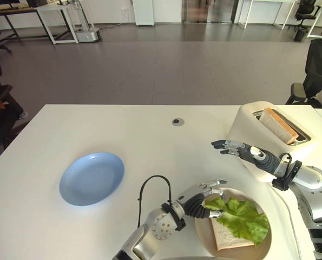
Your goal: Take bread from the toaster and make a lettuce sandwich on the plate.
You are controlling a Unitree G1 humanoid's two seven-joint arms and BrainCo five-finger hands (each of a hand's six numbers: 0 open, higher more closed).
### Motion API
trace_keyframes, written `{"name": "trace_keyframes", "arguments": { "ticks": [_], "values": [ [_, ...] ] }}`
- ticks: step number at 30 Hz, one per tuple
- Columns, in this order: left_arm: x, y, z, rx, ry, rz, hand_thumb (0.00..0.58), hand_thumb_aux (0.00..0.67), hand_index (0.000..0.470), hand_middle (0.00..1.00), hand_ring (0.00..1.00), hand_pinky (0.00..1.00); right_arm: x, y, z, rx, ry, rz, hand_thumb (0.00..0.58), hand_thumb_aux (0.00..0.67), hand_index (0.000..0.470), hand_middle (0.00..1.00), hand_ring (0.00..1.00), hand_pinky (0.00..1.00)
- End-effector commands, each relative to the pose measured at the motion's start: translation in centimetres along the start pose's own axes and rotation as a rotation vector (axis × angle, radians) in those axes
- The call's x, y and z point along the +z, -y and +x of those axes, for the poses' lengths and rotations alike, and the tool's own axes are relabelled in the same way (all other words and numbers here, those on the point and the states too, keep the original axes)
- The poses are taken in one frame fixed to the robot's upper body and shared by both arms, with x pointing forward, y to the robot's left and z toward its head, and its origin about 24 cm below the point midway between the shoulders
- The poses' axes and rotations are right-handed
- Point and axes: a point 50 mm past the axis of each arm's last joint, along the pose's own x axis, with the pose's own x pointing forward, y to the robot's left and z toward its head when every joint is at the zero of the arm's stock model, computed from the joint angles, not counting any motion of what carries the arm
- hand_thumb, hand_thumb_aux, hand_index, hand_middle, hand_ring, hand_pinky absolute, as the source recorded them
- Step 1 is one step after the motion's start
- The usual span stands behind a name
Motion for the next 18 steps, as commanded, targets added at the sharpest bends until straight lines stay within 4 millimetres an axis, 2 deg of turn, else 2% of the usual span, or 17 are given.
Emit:
{"name": "trace_keyframes", "arguments": {
  "ticks": [1, 4, 6, 9, 11, 12, 14, 18],
  "values": [
    [-0.3, -0.4, -1.1, 0.015, -0.025, 0.031, 0.000, 0.000, 0.000, 0.00, 0.00, 0.00, 0.3, -0.1, 0.3, 0.019, 0.005, -0.022, 0.000, 0.000, 0.000, 0.00, 0.00, 0.00],
    [-0.3, -1.7, -2.1, 0.062, -0.039, 0.060, 0.000, 0.000, 0.000, 0.00, 0.00, 0.00, 0.9, 0.6, 0.0, -0.016, 0.033, -0.060, 0.000, 0.000, 0.000, 0.00, 0.00, 0.00],
    [0.0, -2.4, -2.7, 0.090, -0.037, 0.073, 0.000, 0.000, 0.000, 0.00, 0.00, 0.00, 2.0, 1.7, -0.6, -0.100, 0.083, -0.134, 0.000, 0.000, 0.000, 0.00, 0.00, 0.00],
    [0.6, -2.8, -3.2, 0.116, -0.012, 0.074, 0.000, 0.000, 0.000, 0.00, 0.00, 0.00, 4.4, 5.0, -2.8, -0.357, 0.102, -0.403, 0.000, 0.000, 0.000, 0.00, 0.00, 0.00],
    [1.2, -2.8, -3.3, 0.150, 0.024, 0.031, 0.000, 0.000, 0.000, 0.00, 0.00, 0.00, 5.5, 7.5, -5.2, -0.538, 0.005, -0.644, 0.000, 0.000, 0.000, 0.00, 0.00, 0.00],
    [1.4, -2.8, -3.3, 0.169, 0.040, 0.010, 0.000, 0.000, 0.000, 0.00, 0.00, 0.00, 5.3, 8.4, -6.4, -0.603, -0.066, -0.731, 0.000, 0.000, 0.000, 0.00, 0.00, 0.00],
    [1.4, -3.3, -3.3, 0.209, 0.057, -0.013, 0.000, 0.000, 0.000, 0.00, 0.00, 0.00, 3.7, 9.0, -8.3, -0.658, -0.222, -0.828, 0.000, 0.000, 0.000, 0.00, 0.00, 0.00],
    [1.3, -4.5, -3.5, 0.269, 0.077, -0.022, 0.000, 0.000, 0.000, 0.00, 0.00, 0.00, 0.1, 9.1, -10.2, -0.641, -0.452, -0.885, 0.000, 0.000, 0.000, 0.00, 0.00, 0.00]
  ]
}}
